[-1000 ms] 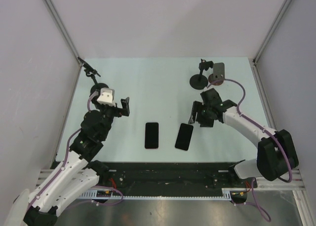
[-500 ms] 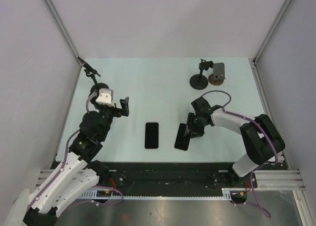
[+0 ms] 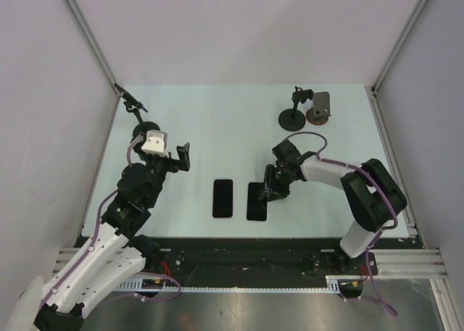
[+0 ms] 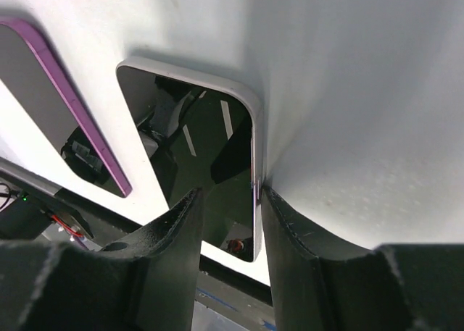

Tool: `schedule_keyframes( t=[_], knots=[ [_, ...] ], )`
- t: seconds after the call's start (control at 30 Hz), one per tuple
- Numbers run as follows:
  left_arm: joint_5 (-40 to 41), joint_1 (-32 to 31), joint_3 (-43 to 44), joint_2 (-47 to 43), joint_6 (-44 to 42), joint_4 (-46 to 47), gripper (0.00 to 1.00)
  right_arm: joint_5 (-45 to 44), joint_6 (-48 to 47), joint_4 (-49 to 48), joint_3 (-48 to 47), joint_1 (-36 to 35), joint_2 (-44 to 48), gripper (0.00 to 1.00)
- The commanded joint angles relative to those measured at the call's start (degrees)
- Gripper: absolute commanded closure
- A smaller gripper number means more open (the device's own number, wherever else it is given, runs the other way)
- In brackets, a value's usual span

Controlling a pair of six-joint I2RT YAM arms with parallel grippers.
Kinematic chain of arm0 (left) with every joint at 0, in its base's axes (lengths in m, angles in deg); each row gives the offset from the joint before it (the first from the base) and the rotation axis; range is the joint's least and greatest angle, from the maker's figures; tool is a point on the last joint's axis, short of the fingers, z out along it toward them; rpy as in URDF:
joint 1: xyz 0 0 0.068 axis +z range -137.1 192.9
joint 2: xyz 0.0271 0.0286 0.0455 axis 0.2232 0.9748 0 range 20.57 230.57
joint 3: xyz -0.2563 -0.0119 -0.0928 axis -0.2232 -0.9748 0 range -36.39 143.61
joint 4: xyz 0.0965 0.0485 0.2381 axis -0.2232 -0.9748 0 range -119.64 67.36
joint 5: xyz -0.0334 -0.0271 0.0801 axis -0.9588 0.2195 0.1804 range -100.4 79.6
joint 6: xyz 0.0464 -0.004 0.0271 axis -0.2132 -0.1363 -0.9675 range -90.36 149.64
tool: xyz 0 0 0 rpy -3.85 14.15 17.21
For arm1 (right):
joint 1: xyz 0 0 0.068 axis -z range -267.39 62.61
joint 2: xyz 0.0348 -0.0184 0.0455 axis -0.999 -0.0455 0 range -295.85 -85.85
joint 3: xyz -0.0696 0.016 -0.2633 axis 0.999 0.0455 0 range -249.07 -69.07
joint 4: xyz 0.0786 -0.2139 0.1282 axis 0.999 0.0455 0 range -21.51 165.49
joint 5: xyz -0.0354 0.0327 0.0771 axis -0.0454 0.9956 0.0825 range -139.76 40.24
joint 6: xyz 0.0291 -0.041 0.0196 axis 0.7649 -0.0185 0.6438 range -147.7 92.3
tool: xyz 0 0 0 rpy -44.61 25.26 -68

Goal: Remove the phone from the phone stand

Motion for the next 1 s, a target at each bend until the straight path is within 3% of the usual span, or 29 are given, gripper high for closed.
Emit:
schedule_keyframes(
  t=[0.0, 0.7, 0.83, 0.97],
  knots=[
    [-1.09, -0.31, -0.07, -0.42, -1.15, 1.6, 0.0, -0.33, -0.95, -1.88, -3.0, -1.8, -4.27, 0.58],
    [-0.65, -0.31, -0.24, -0.42, -1.67, 1.69, 0.0, 0.99, 4.42, -8.04, -8.1, -2.33, -10.6, 0.65],
    [-0.47, -0.31, -0.33, -0.24, -1.67, 1.69, 0.0, 1.08, 3.02, -6.38, -8.28, -1.63, -8.59, 0.58],
    [-0.56, -0.31, -0.24, -0.16, -1.76, 1.69, 0.0, 0.46, -5.74, -1.63, -8.37, -1.54, -5.17, 0.48]
  ],
)
